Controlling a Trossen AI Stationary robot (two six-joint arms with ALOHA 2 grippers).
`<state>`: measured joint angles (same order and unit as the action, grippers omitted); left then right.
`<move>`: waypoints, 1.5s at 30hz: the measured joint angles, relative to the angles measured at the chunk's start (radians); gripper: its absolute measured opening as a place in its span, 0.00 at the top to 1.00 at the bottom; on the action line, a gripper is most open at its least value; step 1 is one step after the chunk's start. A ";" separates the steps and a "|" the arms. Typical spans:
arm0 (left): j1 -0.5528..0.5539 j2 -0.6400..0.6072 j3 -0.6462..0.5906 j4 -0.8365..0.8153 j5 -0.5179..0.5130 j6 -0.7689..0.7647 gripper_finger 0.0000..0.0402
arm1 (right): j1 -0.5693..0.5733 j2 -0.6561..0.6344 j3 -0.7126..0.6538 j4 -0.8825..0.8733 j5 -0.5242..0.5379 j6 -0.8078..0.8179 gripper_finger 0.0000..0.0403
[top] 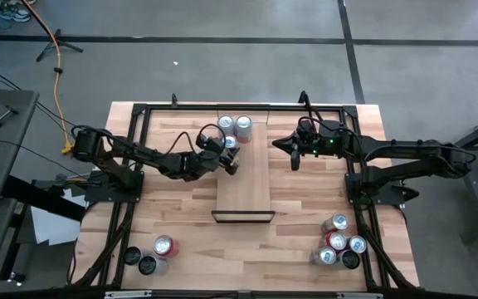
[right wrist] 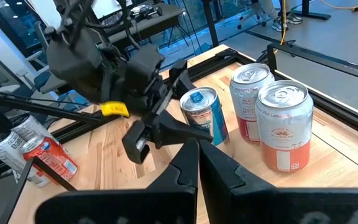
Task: Place canned beverage on shelf
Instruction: Put the blue soda can on the shelf
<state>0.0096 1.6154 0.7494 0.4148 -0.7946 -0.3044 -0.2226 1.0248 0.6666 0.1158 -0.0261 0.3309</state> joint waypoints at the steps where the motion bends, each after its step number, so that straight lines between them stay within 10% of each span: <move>1: 0.001 -0.012 0.000 0.000 0.000 0.009 0.36 | 0.000 0.000 0.000 0.000 0.000 0.000 1.00; 20: 0.006 -0.201 0.000 -0.133 0.053 0.081 0.02 | 0.000 0.000 0.000 0.000 0.000 0.001 1.00; 45: -0.018 -0.400 0.001 -0.145 0.079 0.229 0.00 | 0.000 0.000 0.000 0.041 0.000 0.069 1.00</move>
<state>-0.0086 1.2153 0.7506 0.2699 -0.7158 -0.0758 -0.2227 1.0252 0.6666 0.1570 -0.0263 0.4000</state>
